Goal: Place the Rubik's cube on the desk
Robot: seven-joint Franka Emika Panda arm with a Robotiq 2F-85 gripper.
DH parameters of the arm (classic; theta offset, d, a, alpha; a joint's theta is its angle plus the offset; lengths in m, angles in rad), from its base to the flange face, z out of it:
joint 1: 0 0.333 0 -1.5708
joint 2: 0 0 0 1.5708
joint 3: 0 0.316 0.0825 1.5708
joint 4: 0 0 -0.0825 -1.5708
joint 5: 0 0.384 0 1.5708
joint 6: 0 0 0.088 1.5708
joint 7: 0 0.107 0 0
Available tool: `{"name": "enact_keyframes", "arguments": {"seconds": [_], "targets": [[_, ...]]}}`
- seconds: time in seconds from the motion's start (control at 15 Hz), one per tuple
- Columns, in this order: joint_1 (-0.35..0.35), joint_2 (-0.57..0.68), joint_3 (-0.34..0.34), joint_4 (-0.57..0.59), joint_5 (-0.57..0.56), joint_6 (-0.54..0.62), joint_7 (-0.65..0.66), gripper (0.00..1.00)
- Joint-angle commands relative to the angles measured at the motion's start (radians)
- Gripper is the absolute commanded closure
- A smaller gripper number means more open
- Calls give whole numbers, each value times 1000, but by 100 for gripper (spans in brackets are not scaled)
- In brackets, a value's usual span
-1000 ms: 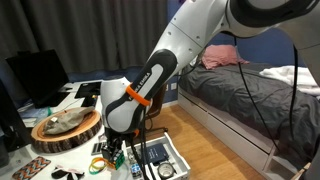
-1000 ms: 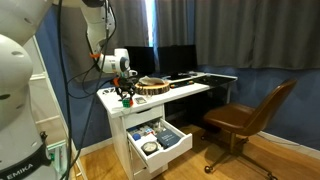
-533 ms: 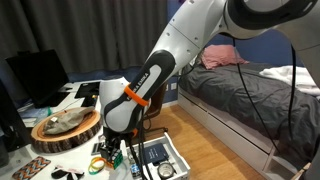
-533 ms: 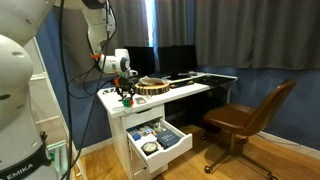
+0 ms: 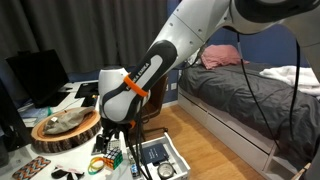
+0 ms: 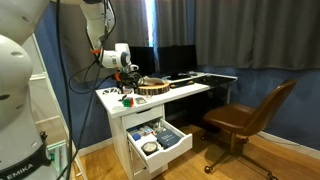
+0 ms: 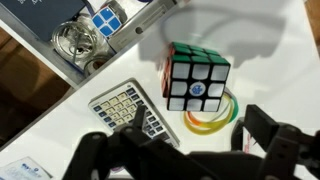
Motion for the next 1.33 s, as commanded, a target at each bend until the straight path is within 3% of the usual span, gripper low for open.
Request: {"name": "enact_keyframes", "arguments": {"seconds": [0.0, 0.2, 0.4, 0.67, 0.87, 0.93, 1.07, 1.27], "targets": [[-26, -201, 7, -142, 42, -76, 56, 0], [-68, -357, 27, -267, 82, -119, 57, 0], [-111, -508, 43, -403, 145, -81, 33, 0], [-151, -666, 69, -573, 433, 85, -172, 0], [-99, -704, 49, -611, 669, 125, -409, 0], [-122, -650, 48, -556, 543, 92, -284, 0], [-105, -673, 43, -581, 620, 104, -368, 0], [-100, -679, 42, -586, 627, 104, -375, 0]]}}
